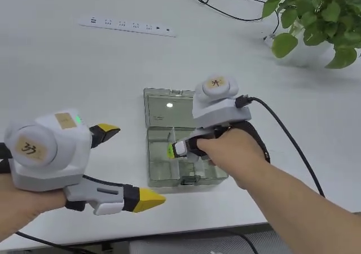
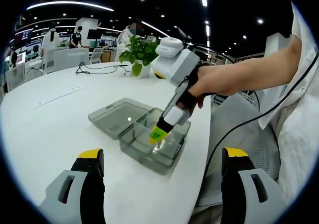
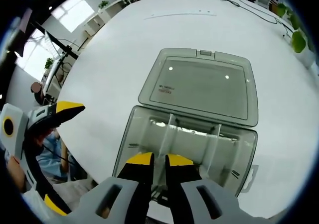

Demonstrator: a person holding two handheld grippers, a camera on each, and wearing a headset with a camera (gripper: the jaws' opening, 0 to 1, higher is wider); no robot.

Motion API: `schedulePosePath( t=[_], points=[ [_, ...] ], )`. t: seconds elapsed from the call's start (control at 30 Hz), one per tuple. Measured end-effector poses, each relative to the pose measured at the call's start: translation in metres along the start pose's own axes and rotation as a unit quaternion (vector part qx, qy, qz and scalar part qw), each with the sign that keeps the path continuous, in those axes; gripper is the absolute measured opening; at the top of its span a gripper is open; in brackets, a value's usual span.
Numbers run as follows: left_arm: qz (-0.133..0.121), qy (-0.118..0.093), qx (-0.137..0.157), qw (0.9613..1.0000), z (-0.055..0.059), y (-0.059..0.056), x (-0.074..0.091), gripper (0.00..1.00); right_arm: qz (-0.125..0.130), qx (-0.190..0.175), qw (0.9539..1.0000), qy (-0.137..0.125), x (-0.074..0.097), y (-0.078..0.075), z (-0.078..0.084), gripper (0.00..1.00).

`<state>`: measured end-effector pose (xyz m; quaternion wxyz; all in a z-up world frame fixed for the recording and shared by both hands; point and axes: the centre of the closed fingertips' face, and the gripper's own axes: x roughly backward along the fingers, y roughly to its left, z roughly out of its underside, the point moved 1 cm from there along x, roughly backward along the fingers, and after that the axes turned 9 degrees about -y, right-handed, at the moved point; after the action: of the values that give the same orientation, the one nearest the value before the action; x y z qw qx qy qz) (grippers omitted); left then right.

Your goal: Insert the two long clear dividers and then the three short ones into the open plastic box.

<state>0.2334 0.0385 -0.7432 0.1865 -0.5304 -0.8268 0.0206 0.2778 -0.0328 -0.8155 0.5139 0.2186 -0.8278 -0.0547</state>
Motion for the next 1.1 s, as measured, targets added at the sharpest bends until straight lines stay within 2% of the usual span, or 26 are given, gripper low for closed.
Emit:
schedulePosePath(
  t=[0.43, 0.83, 0.93, 1.1],
  points=[
    [-0.006, 0.000, -0.002, 1.0000, -0.003, -0.001, 0.001, 1.00, -0.026, 0.009, 0.9994, -0.023, 0.006, 0.002, -0.003, 0.11],
    [-0.026, -0.001, -0.003, 0.9996, -0.009, -0.005, 0.007, 1.00, -0.061, 0.000, 0.9964, -0.059, 0.025, 0.003, -0.018, 0.18],
    [-0.034, -0.003, 0.001, 0.9994, -0.011, -0.006, 0.009, 1.00, -0.079, -0.007, 0.9944, -0.071, 0.031, 0.005, -0.022, 0.21],
    [-0.044, -0.004, 0.000, 0.9990, -0.014, -0.009, 0.013, 1.00, -0.093, 0.006, 0.9924, -0.081, 0.040, 0.006, -0.026, 0.25]
  ],
)
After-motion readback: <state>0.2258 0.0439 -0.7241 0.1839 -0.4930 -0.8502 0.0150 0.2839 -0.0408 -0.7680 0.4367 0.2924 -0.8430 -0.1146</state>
